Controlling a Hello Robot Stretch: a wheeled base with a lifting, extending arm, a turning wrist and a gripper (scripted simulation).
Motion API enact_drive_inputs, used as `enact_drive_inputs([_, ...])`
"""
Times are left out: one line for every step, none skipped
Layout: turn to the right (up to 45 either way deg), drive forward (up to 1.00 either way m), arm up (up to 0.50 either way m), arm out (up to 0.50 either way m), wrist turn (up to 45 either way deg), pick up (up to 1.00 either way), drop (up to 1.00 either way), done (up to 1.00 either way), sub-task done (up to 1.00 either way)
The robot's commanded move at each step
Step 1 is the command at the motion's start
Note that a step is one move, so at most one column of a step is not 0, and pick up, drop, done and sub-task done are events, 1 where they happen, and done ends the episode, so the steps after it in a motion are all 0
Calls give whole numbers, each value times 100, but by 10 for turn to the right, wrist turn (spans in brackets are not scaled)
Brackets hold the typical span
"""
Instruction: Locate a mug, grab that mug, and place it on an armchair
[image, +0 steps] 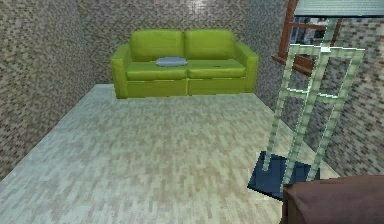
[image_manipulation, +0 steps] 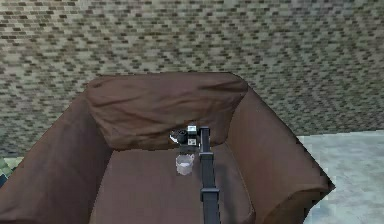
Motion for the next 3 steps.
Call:
enact_drive_inputs([0, 0, 10, 0, 0, 0, 0, 0, 0])
enact_drive_inputs([0, 0, 0, -8, 0, 0, 0, 0, 0])
enact_drive_inputs([0, 0, 0, 0, 0, 0, 0, 100, 0])
